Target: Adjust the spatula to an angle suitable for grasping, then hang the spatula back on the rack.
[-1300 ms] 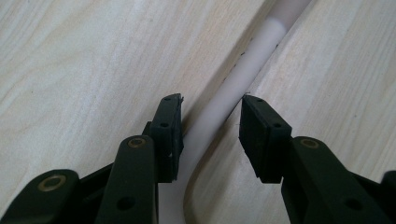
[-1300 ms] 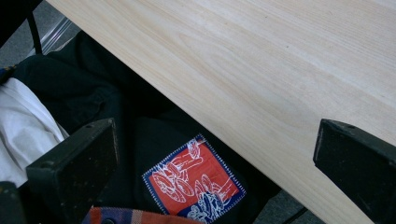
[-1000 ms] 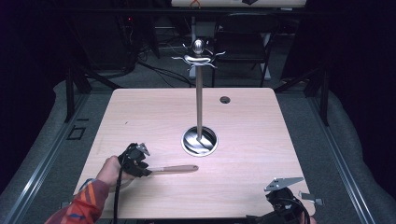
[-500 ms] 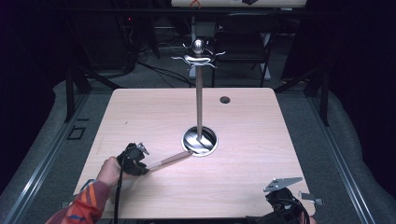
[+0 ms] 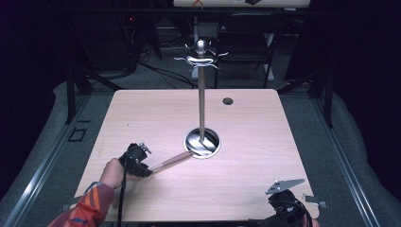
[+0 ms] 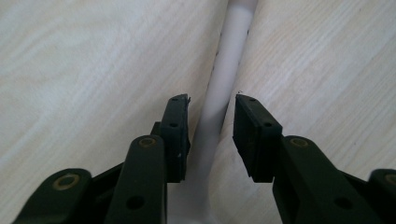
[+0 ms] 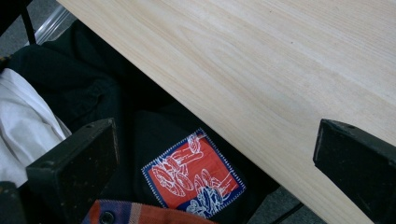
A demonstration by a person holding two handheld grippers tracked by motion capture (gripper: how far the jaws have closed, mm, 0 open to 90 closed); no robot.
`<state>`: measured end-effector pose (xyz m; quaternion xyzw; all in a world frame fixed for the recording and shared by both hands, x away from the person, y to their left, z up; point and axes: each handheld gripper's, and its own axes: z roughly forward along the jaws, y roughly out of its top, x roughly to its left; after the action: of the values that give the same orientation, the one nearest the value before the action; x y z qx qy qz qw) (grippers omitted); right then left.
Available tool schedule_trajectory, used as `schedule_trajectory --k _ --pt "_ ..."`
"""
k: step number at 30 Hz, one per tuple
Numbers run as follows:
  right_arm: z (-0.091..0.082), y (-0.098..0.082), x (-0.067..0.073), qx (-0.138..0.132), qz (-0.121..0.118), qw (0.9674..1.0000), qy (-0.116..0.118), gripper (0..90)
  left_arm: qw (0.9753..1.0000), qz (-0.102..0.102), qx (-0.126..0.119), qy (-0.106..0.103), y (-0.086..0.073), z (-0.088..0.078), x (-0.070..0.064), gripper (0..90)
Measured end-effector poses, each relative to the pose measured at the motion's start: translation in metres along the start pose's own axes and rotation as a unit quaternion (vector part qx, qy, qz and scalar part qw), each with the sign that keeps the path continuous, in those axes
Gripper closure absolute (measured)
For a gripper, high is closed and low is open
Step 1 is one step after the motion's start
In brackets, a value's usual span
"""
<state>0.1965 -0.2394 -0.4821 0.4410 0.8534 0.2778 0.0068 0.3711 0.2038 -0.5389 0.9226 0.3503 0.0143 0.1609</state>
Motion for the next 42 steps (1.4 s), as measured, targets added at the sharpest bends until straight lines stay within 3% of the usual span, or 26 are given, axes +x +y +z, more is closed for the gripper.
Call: schedule_trajectory --k 11,17,24,34,42 --pt "0.002 0.000 0.001 0.008 -0.001 0.9999 -0.007 0.0 1.0000 0.006 0.003 -0.003 0.022 0.006 -0.004 65.6" --pt "0.002 0.000 0.001 0.012 -0.001 0.9999 -0.006 0.0 0.9996 0.017 0.020 0.001 0.032 0.014 -0.010 67.9" --pt "0.002 0.000 0.001 0.013 -0.001 0.9999 -0.006 0.0 0.9997 0.009 0.022 -0.009 0.031 0.017 -0.005 72.4" --pt "0.002 -0.001 0.001 0.014 -0.004 0.9999 -0.006 0.0 0.9994 0.021 0.027 0.001 0.032 0.017 -0.007 72.9" --pt "0.001 -0.001 0.001 0.008 -0.004 0.9999 -0.006 0.0 0.9990 0.042 0.000 0.013 0.024 0.013 -0.009 75.2"
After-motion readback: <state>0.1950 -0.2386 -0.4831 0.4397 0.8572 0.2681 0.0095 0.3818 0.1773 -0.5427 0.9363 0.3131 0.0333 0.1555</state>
